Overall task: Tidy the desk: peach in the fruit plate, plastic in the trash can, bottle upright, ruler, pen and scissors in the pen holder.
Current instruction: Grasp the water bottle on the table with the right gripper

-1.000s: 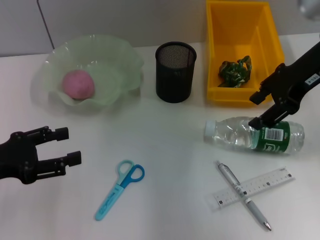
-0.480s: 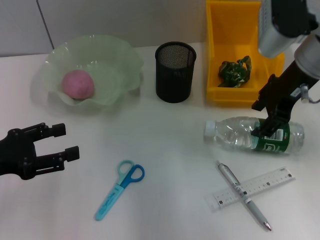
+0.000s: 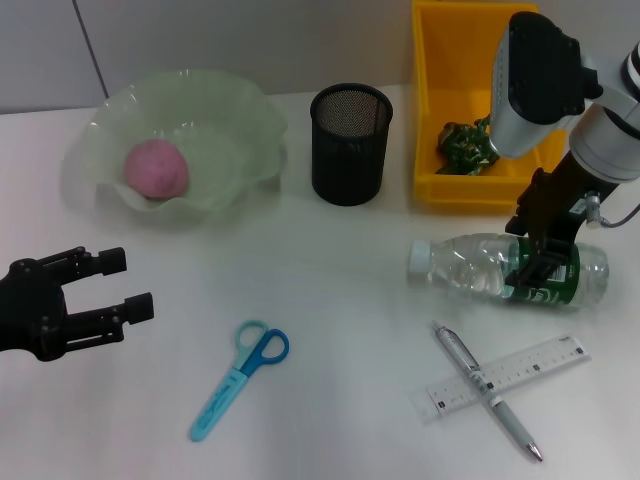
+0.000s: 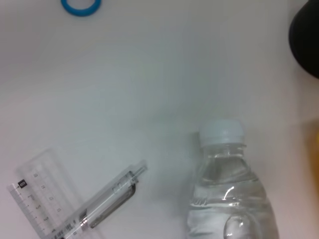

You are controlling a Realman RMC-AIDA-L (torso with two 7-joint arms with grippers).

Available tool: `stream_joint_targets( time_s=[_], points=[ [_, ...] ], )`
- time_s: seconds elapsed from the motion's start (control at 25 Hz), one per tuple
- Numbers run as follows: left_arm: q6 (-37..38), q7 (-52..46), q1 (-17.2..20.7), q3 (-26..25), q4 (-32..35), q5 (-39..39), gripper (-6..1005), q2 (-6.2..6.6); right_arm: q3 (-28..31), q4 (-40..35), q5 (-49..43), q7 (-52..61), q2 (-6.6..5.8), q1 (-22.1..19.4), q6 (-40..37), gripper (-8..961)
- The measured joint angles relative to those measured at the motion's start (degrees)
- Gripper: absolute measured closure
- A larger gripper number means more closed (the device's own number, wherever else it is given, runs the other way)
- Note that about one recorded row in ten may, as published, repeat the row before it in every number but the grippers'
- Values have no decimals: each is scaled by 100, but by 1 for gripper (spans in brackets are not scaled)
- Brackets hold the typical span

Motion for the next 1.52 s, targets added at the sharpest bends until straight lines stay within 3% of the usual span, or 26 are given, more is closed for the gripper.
stream_joint_targets(
  time_s=[0.32, 1.52],
  points=[
    [17, -3, 14, -11, 6, 0, 189, 11, -59, 274, -186, 7, 53, -8, 273, 238],
    [-14, -29, -42, -11, 23, 0, 189, 22, -181, 1040, -201, 33, 58, 18, 868, 233]
  ],
)
